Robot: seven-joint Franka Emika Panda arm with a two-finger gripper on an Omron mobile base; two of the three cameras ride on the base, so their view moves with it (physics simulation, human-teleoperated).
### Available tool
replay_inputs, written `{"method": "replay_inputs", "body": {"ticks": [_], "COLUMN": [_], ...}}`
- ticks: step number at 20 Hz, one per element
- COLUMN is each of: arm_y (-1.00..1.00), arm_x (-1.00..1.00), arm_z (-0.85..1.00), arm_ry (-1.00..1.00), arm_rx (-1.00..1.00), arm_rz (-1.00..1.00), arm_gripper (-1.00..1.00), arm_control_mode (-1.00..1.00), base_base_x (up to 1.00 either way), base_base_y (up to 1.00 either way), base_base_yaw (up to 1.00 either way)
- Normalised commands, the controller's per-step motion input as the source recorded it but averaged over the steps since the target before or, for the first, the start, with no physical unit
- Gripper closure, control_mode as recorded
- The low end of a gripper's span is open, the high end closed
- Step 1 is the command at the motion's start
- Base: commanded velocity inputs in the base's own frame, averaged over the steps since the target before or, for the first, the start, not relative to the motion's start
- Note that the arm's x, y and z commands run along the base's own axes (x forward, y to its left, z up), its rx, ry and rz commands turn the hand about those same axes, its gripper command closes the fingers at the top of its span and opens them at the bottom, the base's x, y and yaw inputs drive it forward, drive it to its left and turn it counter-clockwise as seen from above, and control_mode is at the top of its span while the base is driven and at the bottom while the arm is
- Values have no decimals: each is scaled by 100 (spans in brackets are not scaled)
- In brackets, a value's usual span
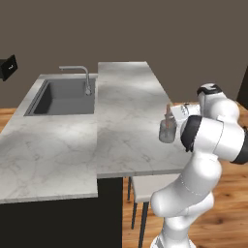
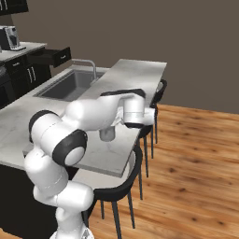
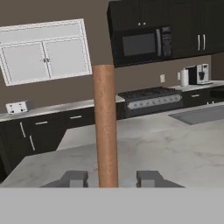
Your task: Take a straw from the drawer in front and place it inside the glass cup on the dining counter.
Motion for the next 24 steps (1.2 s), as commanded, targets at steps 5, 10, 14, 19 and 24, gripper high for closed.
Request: {"method": "replay_inputs", "body": {"ticks": [5, 10, 14, 19, 24], "arm_y": [0, 0, -6, -4, 35], "arm_x": [-4, -19, -27, -45, -68], "arm_z": [1, 37, 75, 98, 100], "arm_ry": [0, 0, -6, -16, -8], "arm_rx": [0, 0, 0, 1, -12], "arm_rz": [0, 0, 0, 0, 0], "arm_gripper": [-100, -100, -100, -100, -100], "arm_control_mode": [-100, -100, -100, -100, -100], "base_base_x": [0, 0, 0, 0, 0], "base_base_y": [0, 0, 0, 0, 0], "base_base_yaw": [0, 0, 0, 0, 0]}}
